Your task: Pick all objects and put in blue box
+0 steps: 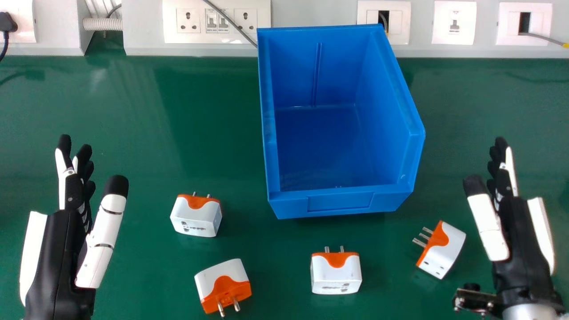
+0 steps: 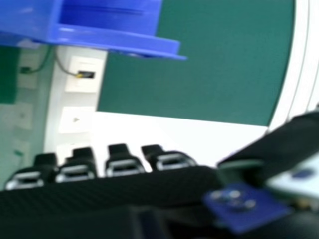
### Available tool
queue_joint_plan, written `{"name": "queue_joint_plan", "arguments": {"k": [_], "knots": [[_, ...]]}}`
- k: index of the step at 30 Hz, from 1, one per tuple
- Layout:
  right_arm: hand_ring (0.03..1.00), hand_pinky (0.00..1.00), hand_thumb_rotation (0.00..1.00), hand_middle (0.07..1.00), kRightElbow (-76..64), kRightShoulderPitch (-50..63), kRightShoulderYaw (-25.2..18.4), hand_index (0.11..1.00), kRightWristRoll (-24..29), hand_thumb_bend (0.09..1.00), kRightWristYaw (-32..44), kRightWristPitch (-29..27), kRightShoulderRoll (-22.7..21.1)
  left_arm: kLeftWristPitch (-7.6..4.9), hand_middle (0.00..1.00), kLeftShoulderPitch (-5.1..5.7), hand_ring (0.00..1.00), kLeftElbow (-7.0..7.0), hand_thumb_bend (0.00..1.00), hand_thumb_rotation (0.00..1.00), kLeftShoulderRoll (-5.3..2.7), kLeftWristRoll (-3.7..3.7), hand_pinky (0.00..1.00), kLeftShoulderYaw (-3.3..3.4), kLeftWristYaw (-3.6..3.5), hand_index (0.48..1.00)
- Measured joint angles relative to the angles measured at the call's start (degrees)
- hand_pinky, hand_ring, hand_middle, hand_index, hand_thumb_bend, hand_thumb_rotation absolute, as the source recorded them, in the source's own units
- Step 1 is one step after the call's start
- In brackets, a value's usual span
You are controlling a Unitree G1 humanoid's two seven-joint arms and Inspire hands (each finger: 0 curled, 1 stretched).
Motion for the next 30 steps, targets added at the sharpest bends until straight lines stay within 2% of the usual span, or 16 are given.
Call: {"name": "queue_joint_plan", "arguments": {"k": [3,5,8,10,12,14,19,21,24,26,28,30], "knots": [[0.994,0.94,1.0,1.0,-0.51,-0.67,-0.38,1.0,0.7,0.642,0.75,0.59,-0.73,-0.5,1.0,0.04,1.0,0.01,0.53,0.91,-0.12,0.44,1.0,0.24,0.37,1.0],[0.992,0.94,1.0,1.0,-0.53,-1.6,-0.49,1.0,0.7,0.666,1.03,1.08,-1.18,-0.56,1.0,0.0,1.0,0.02,0.58,0.92,-0.12,0.4,1.0,0.44,0.37,1.0],[0.993,0.96,1.0,1.0,-0.59,-3.93,-0.57,1.0,0.67,0.705,1.1,1.88,-1.52,-0.57,1.0,-0.03,1.0,0.1,0.56,0.91,-0.12,0.38,1.0,0.61,0.37,1.0],[0.942,0.89,1.0,0.979,-0.6,-5.68,-0.58,0.993,0.38,0.694,1.03,2.41,-1.74,-0.72,1.0,-0.09,1.0,0.19,0.52,0.9,-0.18,0.36,1.0,0.65,0.37,1.0],[0.923,0.87,1.0,0.974,-0.54,-7.15,-0.59,0.991,0.24,0.689,0.98,2.36,-2.05,-1.07,1.0,-0.14,1.0,0.21,0.51,0.89,-0.31,0.21,1.0,0.69,0.37,1.0],[0.929,0.88,1.0,0.983,-0.53,-8.31,-0.59,0.995,0.25,0.694,0.97,2.34,-2.29,-1.08,1.0,-0.17,1.0,0.21,0.55,0.89,-0.45,0.15,1.0,0.71,0.41,1.0],[0.976,0.91,1.0,1.0,-1.31,-7.24,-0.47,1.0,-0.16,0.726,1.02,2.36,-2.53,-1.26,1.0,-0.04,1.0,0.2,0.49,0.89,-0.64,0.15,1.0,0.75,0.69,1.0],[0.995,0.92,1.0,1.0,-2.29,-5.54,-0.35,1.0,-1.34,0.736,1.04,2.43,-2.78,-1.4,1.0,0.16,1.0,0.2,0.53,0.9,-0.76,0.16,1.0,0.78,0.72,1.0],[1.0,0.93,1.0,1.0,-3.19,-3.01,-0.16,1.0,-2.08,0.719,1.13,2.25,-2.99,-1.87,1.0,0.46,1.0,0.21,0.53,0.9,-0.93,0.14,1.0,0.8,0.69,1.0],[1.0,0.94,1.0,1.0,-3.17,-1.09,-0.07,1.0,-2.58,0.719,1.13,0.98,-3.19,-2.37,1.0,0.58,1.0,0.21,0.54,0.91,-0.97,0.09,1.0,0.82,0.65,1.0],[1.0,0.94,1.0,1.0,-3.13,0.45,-0.01,1.0,-3.4,0.726,1.07,-0.5,-3.2,-2.43,1.0,0.68,1.0,0.21,0.49,0.9,-0.99,0.04,1.0,0.87,0.63,1.0],[1.0,0.95,1.0,1.0,-2.47,1.64,0.02,1.0,-4.14,0.75,0.68,-2.66,-3.22,-2.44,1.0,0.93,1.0,0.2,0.5,0.9,-1.02,0.03,1.0,0.88,0.63,1.0]]}}
